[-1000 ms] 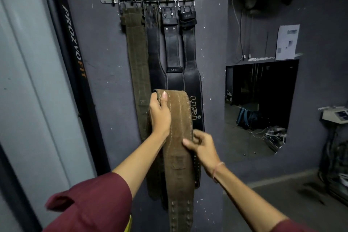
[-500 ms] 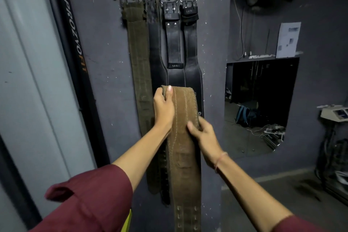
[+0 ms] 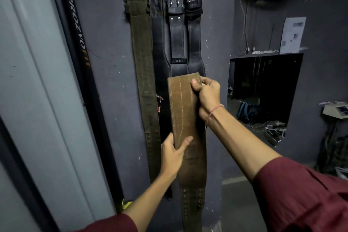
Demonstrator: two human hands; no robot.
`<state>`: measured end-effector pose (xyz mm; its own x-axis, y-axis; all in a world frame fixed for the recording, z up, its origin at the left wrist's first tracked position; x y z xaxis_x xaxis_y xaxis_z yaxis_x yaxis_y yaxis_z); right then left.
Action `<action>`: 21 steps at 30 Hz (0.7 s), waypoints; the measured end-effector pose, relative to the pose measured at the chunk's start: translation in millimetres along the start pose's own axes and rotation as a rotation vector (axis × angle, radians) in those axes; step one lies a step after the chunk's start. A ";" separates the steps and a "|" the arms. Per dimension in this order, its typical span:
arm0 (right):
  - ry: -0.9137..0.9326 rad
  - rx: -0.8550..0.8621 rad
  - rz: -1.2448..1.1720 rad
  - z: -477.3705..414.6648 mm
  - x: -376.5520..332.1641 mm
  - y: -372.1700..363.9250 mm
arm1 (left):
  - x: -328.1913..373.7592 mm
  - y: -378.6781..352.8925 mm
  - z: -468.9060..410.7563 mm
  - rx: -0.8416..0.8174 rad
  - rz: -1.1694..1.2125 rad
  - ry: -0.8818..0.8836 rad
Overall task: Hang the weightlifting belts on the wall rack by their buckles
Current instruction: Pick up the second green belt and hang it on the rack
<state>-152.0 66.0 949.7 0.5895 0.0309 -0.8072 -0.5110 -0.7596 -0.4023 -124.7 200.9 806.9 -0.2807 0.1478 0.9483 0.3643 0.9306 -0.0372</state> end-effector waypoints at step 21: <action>0.006 -0.245 0.123 16.2 13.4 35.6 | 112.8 -36.2 -73.5 -0.149 0.321 0.387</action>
<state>-172.4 49.9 917.6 0.5362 -0.0745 -0.8408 -0.4128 -0.8920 -0.1841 -104.3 159.2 938.4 0.2040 0.2567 0.9447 0.5084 0.7969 -0.3263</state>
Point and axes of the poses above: each hand's wrist, its own z-axis away from the middle knuckle, its own y-axis out of the back of the hand, x = y × z, the point moved 7 cm from there along -z, towards the middle knuckle, and after that the axes turned 10 degrees about y, right-handed, at the moved point
